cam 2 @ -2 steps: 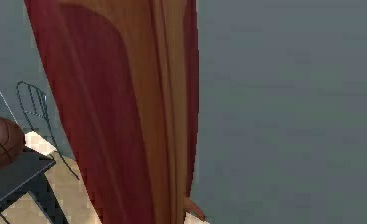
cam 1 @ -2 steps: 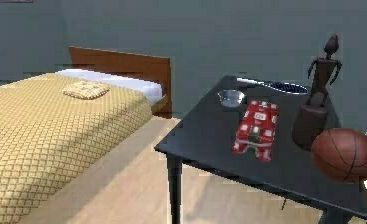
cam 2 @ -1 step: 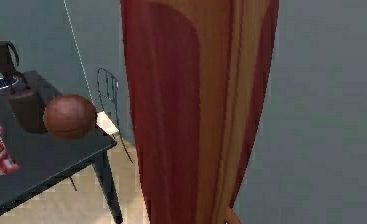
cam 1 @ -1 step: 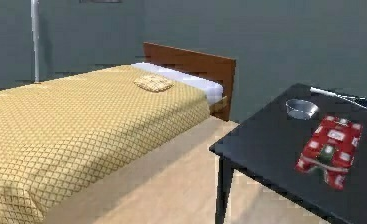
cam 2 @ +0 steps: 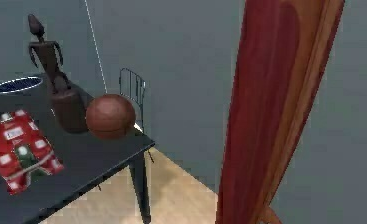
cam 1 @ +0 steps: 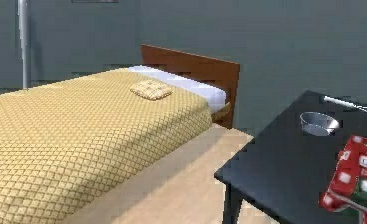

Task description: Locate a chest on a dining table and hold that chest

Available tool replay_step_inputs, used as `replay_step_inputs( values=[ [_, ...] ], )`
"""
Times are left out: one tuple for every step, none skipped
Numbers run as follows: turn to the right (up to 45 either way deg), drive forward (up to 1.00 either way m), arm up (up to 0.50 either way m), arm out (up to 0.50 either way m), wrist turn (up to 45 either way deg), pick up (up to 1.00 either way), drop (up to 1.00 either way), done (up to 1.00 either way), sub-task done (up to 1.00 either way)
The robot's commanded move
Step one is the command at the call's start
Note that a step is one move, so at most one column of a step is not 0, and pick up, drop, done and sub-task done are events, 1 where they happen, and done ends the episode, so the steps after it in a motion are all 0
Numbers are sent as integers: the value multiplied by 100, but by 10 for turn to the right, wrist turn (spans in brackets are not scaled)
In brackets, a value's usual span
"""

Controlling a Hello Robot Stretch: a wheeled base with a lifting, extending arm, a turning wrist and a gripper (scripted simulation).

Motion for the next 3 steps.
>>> replay_step_inputs(
  values=[
    [-390, 0, 0, 0, 0, 0, 0, 0, 0],
    [0, 0, 50, 0, 0, 0, 0, 0, 0],
    [0, 0, 34, 0, 0, 0, 0, 0, 0]
  ],
)
